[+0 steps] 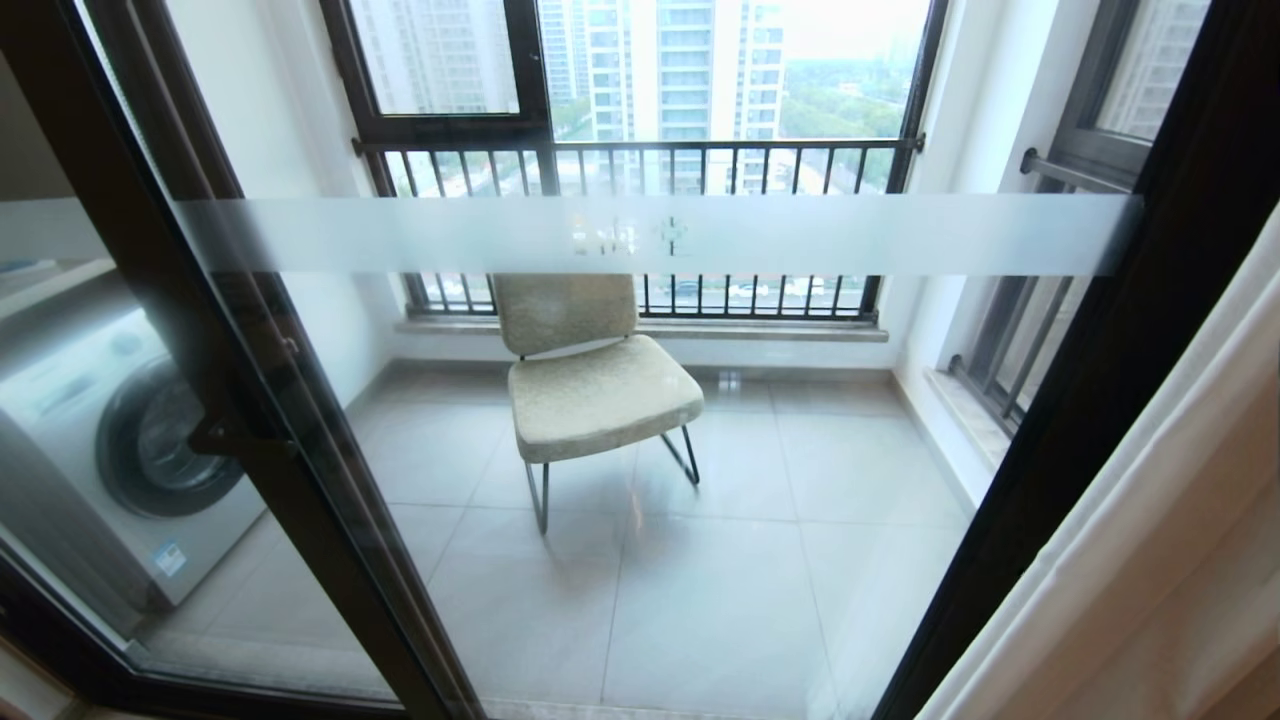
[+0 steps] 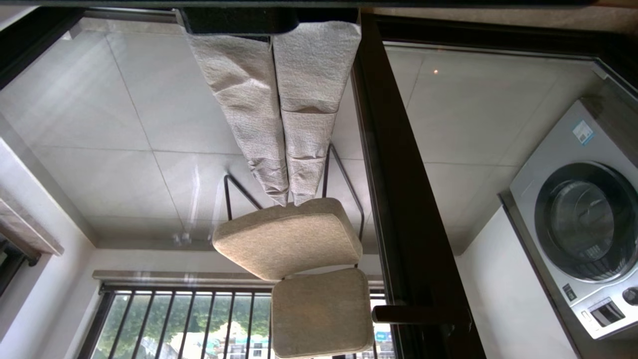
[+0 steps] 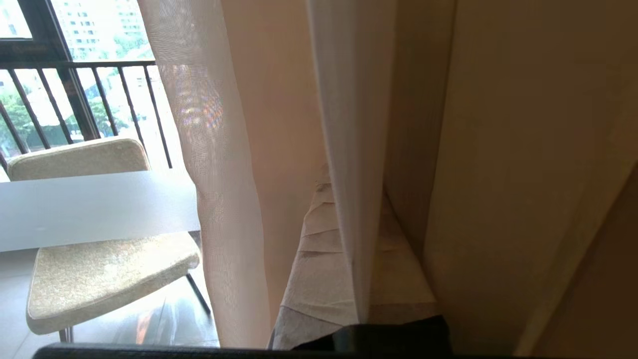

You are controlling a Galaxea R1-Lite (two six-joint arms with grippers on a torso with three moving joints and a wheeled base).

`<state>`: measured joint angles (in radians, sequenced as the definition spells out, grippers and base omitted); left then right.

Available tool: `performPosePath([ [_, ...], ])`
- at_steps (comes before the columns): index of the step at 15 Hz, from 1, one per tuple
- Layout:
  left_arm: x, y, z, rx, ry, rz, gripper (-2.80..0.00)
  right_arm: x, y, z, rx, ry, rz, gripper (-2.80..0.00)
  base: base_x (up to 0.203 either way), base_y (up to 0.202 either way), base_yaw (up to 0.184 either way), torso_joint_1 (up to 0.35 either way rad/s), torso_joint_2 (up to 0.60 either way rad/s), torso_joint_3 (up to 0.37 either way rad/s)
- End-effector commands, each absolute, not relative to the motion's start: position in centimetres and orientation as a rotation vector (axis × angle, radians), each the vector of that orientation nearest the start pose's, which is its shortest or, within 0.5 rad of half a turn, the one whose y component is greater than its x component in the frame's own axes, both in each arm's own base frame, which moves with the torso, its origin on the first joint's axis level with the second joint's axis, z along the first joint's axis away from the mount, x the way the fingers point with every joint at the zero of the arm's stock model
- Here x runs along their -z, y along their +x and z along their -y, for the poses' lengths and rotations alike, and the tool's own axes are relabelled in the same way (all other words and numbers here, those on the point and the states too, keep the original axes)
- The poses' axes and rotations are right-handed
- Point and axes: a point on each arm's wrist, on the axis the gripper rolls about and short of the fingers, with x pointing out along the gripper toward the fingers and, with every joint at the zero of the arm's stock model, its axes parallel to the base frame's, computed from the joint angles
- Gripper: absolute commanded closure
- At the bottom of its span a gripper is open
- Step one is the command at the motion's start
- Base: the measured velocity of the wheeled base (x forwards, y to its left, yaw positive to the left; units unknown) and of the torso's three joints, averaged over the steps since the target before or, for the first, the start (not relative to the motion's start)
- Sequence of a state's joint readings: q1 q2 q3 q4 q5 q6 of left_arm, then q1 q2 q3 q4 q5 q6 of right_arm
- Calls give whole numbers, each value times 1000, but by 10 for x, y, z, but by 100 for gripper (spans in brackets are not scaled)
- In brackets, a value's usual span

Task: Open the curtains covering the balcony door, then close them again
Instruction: Pull the inner curtains open on both sides

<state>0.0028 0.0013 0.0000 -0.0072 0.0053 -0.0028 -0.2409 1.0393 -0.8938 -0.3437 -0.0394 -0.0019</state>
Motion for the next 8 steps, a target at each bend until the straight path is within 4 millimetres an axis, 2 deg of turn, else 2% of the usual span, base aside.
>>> performPosePath([
  [1, -76, -23, 0, -9, -3, 6, 0, -330, 122, 33, 299, -26, 210, 0, 0, 0, 0, 0, 0, 0],
  [8, -76, -23, 0, -9, -3, 6, 0, -331, 118, 55, 466, -42, 204, 0, 0, 0, 0, 0, 0, 0],
])
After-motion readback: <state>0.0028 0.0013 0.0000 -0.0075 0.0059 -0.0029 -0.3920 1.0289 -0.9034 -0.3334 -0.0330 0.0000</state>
